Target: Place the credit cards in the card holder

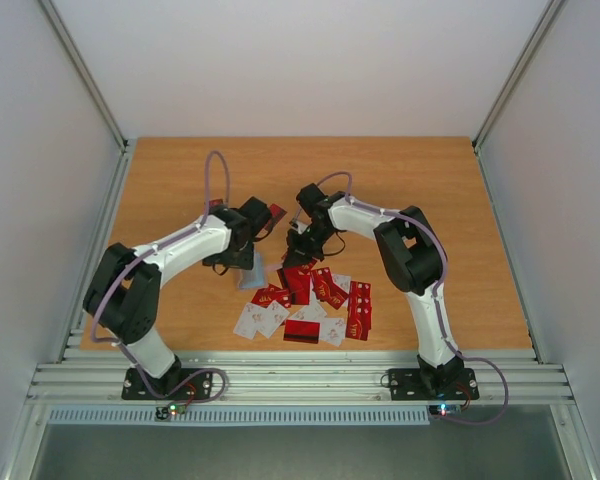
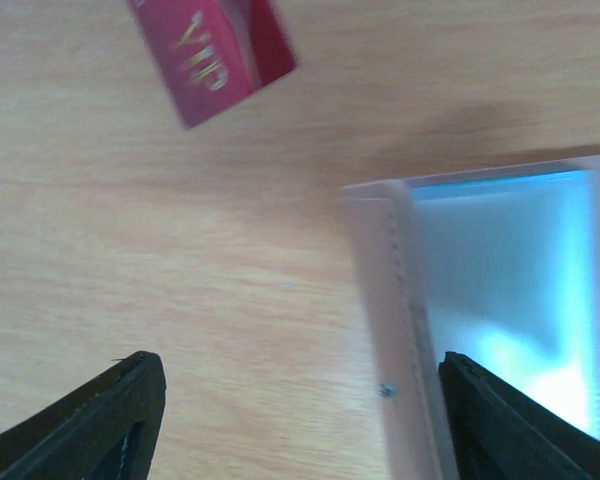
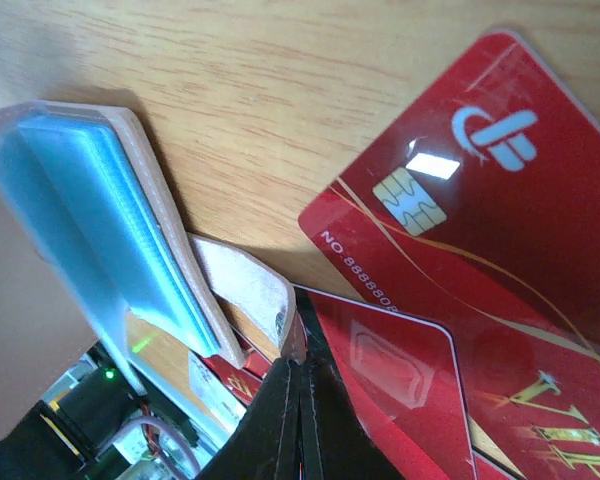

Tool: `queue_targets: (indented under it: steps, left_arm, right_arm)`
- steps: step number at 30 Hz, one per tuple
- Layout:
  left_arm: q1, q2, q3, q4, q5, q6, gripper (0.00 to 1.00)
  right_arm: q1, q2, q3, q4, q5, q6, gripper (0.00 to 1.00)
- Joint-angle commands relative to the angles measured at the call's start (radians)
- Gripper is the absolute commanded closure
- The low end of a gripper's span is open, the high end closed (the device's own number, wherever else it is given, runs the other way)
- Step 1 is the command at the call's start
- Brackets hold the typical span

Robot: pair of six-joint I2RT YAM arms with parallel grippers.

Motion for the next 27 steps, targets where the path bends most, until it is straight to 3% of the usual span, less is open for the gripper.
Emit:
queue_targets:
  steps: [1, 16, 23, 27]
  left_arm:
    - [0.074, -0.046, -0.086, 0.005, -0.018, 0.001, 0.27]
    - [0.254, -0.075, -0.229, 0.161, 0.173, 0.050, 0.40]
    - [0.296, -0.057, -0.294, 0.230, 0.265, 0.046, 0.52]
    - [0.296, -0.055, -0.316, 0.256, 0.296, 0.048, 0.56]
  right_arm:
    - [-0.009, -0.007, 0.039, -0.018, 0.016, 0.011, 0.99]
    - [-0.009, 0.083, 0.177, -0.060, 0.061, 0.031, 0.99]
    - [-0.009, 0.119, 0.273, -0.118, 0.097, 0.002, 0.99]
    - [-0.009, 0.108, 0.284, -0.147, 0.109, -0.025, 0.88]
